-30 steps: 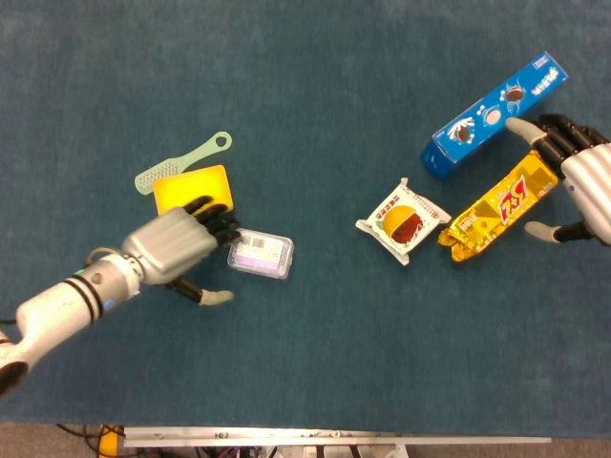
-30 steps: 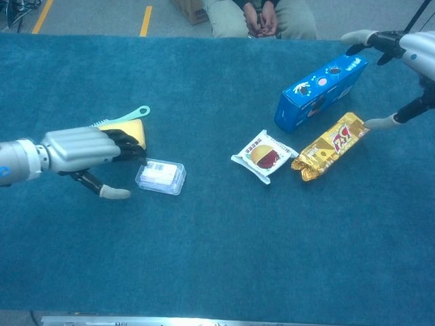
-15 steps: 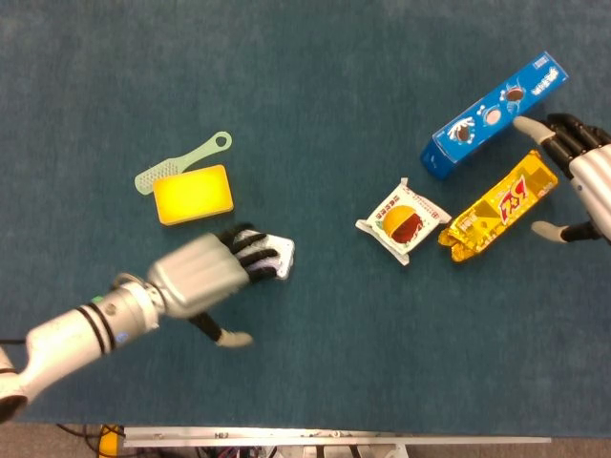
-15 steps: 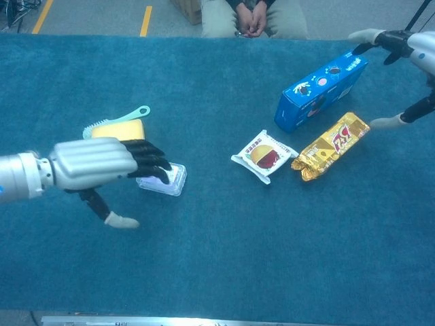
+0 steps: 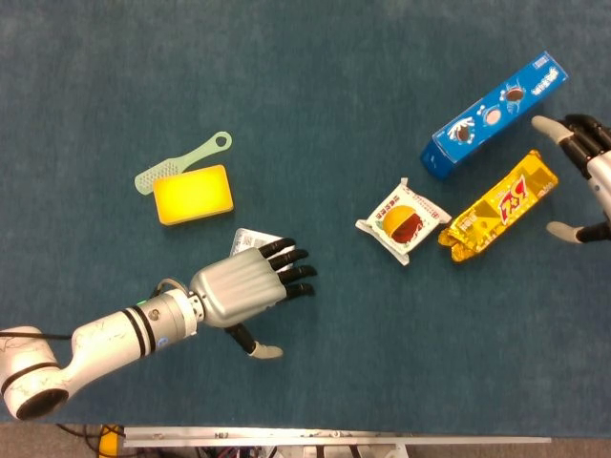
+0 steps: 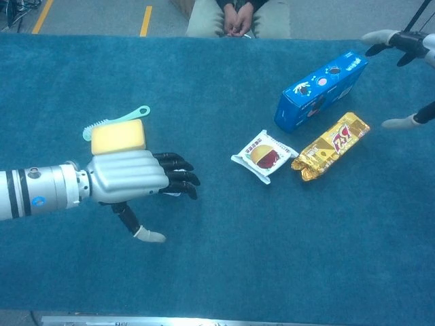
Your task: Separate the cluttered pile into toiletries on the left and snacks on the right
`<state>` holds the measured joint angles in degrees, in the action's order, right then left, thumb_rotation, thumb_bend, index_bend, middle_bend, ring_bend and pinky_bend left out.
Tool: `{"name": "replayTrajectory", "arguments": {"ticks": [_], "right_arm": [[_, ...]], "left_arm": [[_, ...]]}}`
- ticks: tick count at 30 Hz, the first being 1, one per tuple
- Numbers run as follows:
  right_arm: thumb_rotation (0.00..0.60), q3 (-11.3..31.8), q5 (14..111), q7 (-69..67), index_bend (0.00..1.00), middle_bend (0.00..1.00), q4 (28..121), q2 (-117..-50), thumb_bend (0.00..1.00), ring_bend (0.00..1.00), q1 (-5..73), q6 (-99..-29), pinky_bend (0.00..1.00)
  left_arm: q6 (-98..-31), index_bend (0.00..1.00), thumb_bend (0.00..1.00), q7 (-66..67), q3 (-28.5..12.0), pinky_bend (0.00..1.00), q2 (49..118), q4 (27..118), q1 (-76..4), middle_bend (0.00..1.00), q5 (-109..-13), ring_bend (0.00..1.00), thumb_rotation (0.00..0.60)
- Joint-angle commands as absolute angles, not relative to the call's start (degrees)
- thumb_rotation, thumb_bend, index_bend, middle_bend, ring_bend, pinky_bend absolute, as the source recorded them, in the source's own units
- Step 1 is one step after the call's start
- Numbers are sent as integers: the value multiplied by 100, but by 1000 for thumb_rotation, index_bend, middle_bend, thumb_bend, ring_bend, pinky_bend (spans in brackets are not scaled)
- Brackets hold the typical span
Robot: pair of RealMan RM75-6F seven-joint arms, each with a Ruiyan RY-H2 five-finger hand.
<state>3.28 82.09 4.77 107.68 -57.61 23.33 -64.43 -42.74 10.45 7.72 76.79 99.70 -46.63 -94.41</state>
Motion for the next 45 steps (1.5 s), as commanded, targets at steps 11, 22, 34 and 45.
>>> {"name": "replayTrajectory", "arguments": {"ticks": [11,22,34,45], "right_arm": [[600,329,8179,525,76,202,10858,-5737,0,122,2296,-6462,250],[600,355,8123,646,77,202,10937,-5735,0,122,2305,-6442,250],[600,407,8051,885,76,202,11005,-5780,0,122,2365,-6406,250],[600,567,7681,1381,76,202,10709,-5885,0,122,2846,-5764,253]], "left_arm": [[-4322,171,185,960,896,38,7908,9488,-4584,101,-9493,22,242],[-4390,171,185,1013,1060,38,7760,9076,-4539,100,-9629,22,246],[-4414,171,185,962,982,38,7546,8794,-4439,100,-9317,22,241],[-4654,171,185,852,875,38,6736,9491,-4225,101,-8867,22,245]]}}
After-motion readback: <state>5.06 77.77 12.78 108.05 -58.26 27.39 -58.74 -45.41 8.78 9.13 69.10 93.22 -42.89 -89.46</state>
